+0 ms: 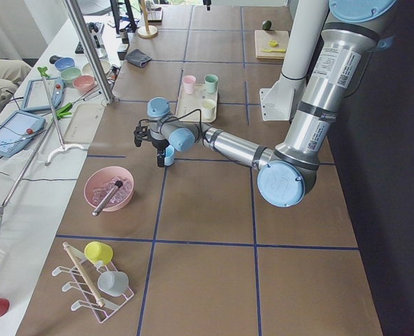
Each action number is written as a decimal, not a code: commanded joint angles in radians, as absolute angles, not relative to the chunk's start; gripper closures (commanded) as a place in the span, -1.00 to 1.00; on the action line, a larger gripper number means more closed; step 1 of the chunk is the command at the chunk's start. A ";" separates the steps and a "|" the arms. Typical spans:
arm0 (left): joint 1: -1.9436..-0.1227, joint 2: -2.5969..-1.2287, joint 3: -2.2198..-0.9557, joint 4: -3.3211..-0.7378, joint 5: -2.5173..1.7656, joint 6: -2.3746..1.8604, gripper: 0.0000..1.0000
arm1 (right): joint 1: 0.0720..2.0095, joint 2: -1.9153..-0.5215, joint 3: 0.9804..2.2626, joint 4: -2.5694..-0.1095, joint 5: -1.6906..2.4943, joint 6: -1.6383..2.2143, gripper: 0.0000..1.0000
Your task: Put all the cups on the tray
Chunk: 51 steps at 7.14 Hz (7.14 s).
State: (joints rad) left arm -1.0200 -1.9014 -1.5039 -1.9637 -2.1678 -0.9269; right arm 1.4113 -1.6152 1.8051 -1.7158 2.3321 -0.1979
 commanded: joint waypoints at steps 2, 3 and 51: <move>-0.971 -1.902 -1.477 -1.983 -2.166 -0.971 -0.58 | 1.411 -1.615 1.804 -1.717 2.335 -0.198 -0.99; -0.959 -1.905 -1.468 -1.983 -2.164 -1.003 -0.10 | 1.411 -1.615 1.804 -1.717 2.335 -0.198 -0.99; -1.499 -1.459 -1.781 -1.443 -2.332 0.029 -0.99 | 1.519 -1.698 1.802 -1.715 2.350 -0.143 -0.99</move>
State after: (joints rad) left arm -1.4987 -1.4568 -1.7750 -1.4434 -2.3301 0.0268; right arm 1.5187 -1.6970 1.8017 -1.7150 2.3501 -0.1425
